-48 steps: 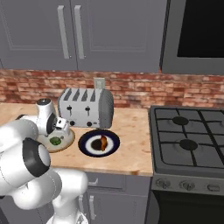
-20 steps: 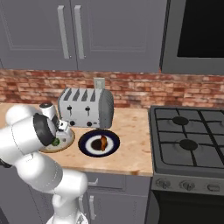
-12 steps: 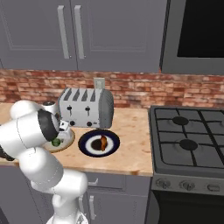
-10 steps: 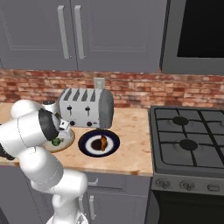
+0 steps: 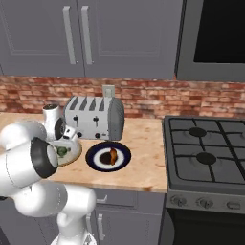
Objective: Place the chicken drumstick on the plate and place the avocado on the same plate.
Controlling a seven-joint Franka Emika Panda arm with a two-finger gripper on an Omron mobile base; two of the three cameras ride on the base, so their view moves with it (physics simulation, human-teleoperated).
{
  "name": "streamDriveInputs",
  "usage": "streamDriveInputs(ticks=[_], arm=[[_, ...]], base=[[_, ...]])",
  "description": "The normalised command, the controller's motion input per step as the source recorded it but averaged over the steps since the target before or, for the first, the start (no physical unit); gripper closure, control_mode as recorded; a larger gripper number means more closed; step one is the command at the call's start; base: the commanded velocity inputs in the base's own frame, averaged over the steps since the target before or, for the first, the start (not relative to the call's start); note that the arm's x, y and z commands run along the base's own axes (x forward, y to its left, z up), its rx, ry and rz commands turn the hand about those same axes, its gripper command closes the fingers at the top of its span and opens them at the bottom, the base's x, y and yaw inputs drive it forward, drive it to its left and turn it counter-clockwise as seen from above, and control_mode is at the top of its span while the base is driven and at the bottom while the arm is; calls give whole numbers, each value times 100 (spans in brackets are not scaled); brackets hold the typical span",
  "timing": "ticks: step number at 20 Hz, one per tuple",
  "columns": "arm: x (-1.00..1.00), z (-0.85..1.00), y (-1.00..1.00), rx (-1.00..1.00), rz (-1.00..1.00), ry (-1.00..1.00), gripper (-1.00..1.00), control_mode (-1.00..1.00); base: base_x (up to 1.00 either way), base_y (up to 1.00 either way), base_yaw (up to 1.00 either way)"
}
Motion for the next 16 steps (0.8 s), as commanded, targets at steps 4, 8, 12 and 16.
streamDriveInputs(ticks=[4,8,12,16], arm=[[-3,58,-81,0,-13,-10,100,-100],[0,62,-90,0,-14,0,100,-100],[0,4,-74,0,-12,8,100,-100],[16,-25,-48,0,-7,24,100,-100]], base=[[0,0,0],[0,0,0],[0,0,0],[0,0,0]])
